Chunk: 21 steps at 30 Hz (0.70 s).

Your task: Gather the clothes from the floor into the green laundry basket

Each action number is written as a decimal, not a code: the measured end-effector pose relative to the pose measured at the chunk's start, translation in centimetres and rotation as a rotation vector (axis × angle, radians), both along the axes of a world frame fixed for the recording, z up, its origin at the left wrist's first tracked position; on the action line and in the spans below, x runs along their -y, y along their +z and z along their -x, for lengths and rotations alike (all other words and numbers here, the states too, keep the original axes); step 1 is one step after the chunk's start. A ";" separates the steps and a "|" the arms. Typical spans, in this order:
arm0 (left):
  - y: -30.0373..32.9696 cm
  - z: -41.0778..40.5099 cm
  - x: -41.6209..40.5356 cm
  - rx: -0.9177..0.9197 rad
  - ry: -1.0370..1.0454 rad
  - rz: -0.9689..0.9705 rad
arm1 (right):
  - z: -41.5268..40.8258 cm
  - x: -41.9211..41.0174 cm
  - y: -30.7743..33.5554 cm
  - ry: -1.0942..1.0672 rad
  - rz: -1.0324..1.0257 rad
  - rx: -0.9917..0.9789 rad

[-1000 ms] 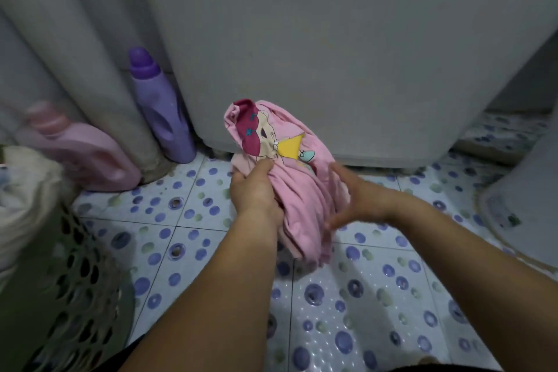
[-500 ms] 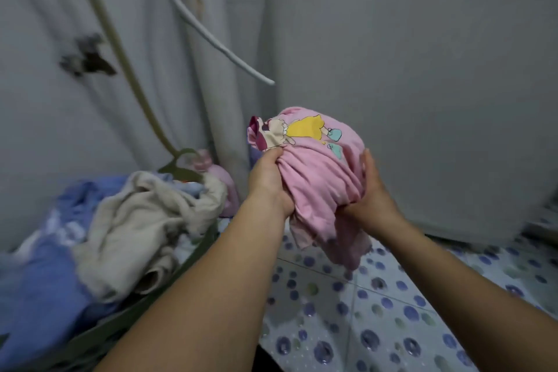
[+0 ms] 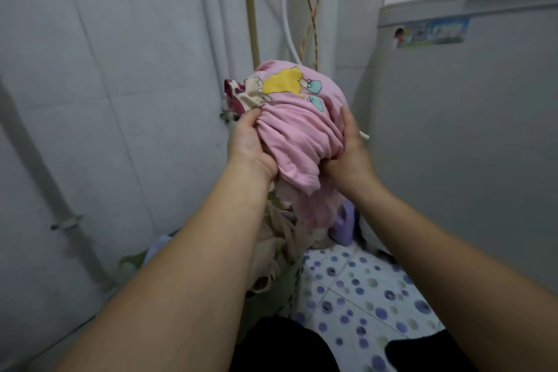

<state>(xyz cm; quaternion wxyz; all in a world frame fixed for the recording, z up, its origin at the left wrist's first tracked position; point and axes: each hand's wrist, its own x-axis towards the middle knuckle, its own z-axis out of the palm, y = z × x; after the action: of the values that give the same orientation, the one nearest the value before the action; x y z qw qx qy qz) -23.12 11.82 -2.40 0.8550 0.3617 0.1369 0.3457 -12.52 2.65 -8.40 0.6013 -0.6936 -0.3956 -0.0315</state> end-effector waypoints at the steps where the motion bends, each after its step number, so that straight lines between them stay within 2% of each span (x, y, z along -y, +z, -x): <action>1: 0.4 0.6 -0.7 0.032 0.017 -0.002 | 0.3 -0.9 0.7 0.025 0.001 0.009; 6: 0.1 3.6 -4.7 0.154 0.102 0.005 | 1.6 -5.4 2.5 0.110 0.053 0.067; 9: -3.2 5.2 -7.8 0.109 0.193 0.053 | 2.4 -8.0 1.2 0.151 0.203 0.129; 10: -5.1 5.7 -8.8 0.045 0.228 0.096 | 2.5 -8.7 0.1 0.170 0.275 0.154; 12: -9.4 7.1 -10.6 -0.192 0.326 0.190 | 2.7 -10.1 -3.0 0.220 0.523 0.235; 15: -14.5 9.1 -11.7 -0.770 0.559 0.179 | 3.2 -10.8 -7.3 0.308 1.002 0.358; 16: -15.5 9.8 -11.8 -0.986 0.682 0.085 | 3.5 -11.1 -8.5 0.346 1.074 0.337; 18: -16.4 10.3 -11.1 -1.248 0.785 -0.312 | 3.8 -11.0 -9.7 0.375 1.084 0.307; 20: -17.2 10.0 -11.7 -1.276 0.656 -0.710 | 3.8 -11.1 -10.1 0.366 1.088 0.329; 21: -17.6 9.7 -12.1 -1.298 0.512 -0.835 | 3.8 -11.1 -10.2 0.358 1.098 0.345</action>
<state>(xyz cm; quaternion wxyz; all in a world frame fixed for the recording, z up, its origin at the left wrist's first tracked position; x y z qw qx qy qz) -32.80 23.89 -19.97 0.2943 0.7367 0.5434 0.2746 -16.33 13.71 -18.56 0.0783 -0.8101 -0.5565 0.1670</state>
